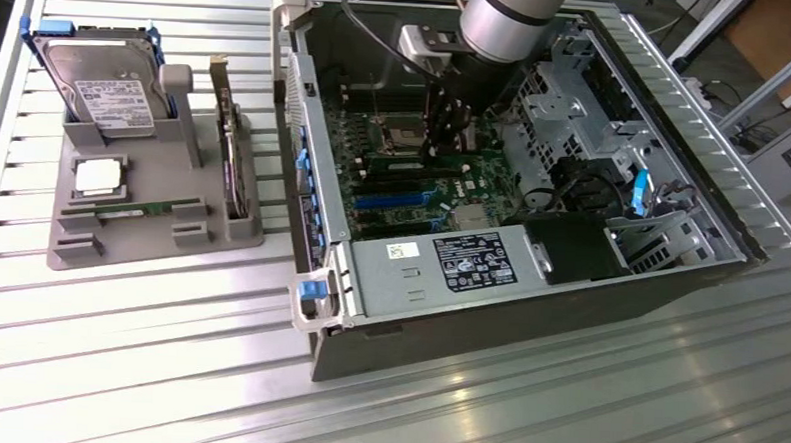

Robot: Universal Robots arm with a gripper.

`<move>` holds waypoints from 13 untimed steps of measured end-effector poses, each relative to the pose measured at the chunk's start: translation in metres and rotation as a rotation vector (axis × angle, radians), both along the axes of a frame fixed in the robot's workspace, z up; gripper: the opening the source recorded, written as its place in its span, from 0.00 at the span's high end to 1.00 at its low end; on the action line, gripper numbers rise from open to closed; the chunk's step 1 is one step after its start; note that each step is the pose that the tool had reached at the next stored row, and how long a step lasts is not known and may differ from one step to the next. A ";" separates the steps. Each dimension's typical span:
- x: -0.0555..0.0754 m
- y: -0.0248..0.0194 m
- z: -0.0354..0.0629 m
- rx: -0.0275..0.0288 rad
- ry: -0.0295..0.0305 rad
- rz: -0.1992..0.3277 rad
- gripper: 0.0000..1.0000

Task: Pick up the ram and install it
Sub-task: 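Insert the ram into the slot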

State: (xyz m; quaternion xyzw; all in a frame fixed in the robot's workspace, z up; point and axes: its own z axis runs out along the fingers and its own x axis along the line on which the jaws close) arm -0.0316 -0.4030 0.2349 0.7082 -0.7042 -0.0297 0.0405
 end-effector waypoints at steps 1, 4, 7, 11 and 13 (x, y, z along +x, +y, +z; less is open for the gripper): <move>0.000 0.0000 0.0000 -0.0001 0.0001 0.000 0.88; 0.000 0.0000 -0.0012 0.0000 0.0000 0.000 0.88; 0.000 0.0000 -0.0021 0.0000 0.0000 0.000 0.88; 0.000 0.0000 -0.0034 0.0000 0.0000 0.000 0.88; 0.000 0.0000 -0.0036 -0.0001 0.0001 0.000 0.88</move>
